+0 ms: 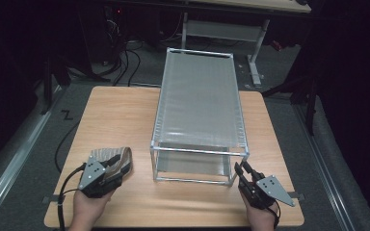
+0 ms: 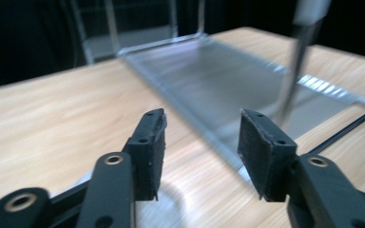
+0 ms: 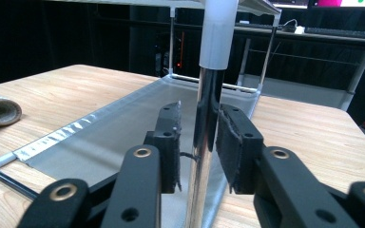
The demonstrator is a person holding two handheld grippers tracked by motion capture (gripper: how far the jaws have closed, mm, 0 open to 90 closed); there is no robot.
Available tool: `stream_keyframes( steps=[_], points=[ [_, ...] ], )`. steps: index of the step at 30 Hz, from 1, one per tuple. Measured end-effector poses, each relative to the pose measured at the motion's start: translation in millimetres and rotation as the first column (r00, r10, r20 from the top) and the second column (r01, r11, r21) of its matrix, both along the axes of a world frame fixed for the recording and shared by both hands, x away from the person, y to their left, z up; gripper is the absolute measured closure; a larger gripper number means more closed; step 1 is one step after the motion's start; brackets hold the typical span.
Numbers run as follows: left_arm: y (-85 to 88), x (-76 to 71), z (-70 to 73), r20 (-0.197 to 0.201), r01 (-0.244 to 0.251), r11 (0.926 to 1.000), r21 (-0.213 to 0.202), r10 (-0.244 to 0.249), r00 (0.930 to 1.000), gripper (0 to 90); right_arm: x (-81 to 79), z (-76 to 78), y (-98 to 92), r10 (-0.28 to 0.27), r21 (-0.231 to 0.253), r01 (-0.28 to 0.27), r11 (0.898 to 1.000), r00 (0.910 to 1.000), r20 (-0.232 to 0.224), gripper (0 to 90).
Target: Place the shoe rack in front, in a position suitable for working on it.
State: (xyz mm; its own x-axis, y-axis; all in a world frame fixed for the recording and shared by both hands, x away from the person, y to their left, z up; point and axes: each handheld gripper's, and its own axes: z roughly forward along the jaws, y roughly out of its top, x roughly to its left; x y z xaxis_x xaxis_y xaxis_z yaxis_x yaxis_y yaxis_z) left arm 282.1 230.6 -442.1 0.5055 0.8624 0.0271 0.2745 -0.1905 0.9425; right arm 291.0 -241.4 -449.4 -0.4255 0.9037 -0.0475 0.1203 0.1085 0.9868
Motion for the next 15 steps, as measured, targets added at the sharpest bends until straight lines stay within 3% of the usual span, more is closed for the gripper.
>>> stream_keyframes(
  steps=[3, 5, 6, 7, 8, 11, 13, 15],
  points=[
    [19.3, -4.7, -12.3, -0.001, -0.049, 0.9988, 0.002, 0.049, 0.9988, 49.3, -0.6, -0.9, 0.4, -0.004, 0.008, 0.004, 1.0, 0.9999, -0.009, 65.2],
    [33.2, -4.6, -18.5, -0.03, -0.075, 0.9972, -0.007, 0.074, 0.9968, 48.6, 0.3, -2.4, 1.8, -0.001, 0.019, 0.001, 1.0, 0.9997, -0.023, 60.3],
    [38.4, -3.5, -20.3, -0.039, -0.094, 0.9954, 0.019, 0.095, 0.9947, 48.6, 0.3, -2.4, 1.8, -0.001, 0.019, 0.001, 1.0, 0.9997, -0.023, 60.3],
    [48.2, 0.2, -25.3, -0.061, -0.135, 0.9883, 0.072, 0.139, 0.9884, 47.5, 0.8, -2.8, 3.4, 0.0, 0.023, 0.0, 1.0, 0.9996, -0.027, 58.8],
    [48.2, 0.2, -25.3, -0.061, -0.135, 0.9883, 0.072, 0.139, 0.9884, 46.8, 0.8, -2.8, 3.4, 0.0, 0.023, 0.0, 1.0, 0.9996, -0.027, 58.8],
    [58.9, 7.5, -36.0, -0.152, -0.149, 0.9879, 0.043, 0.154, 0.9764, 43.8, -0.2, -2.8, 5.7, 0.001, 0.023, -0.001, 1.0, 0.9995, -0.031, 58.0],
    [61.1, 11.9, -46.3, -0.214, -0.153, 0.9868, 0.054, 0.161, 0.9636, 33.0, -1.1, -2.4, 6.7, 0.003, 0.019, -0.002, 1.0, 0.9997, -0.026, 57.6],
    [61.3, 12.8, -48.5, -0.231, -0.153, 0.987, 0.05, 0.16, 0.9597, 31.2, -0.9, -2.2, 6.5, 0.003, 0.025, -0.003, 1.0, 0.9996, -0.027, 57.4]
  ],
)
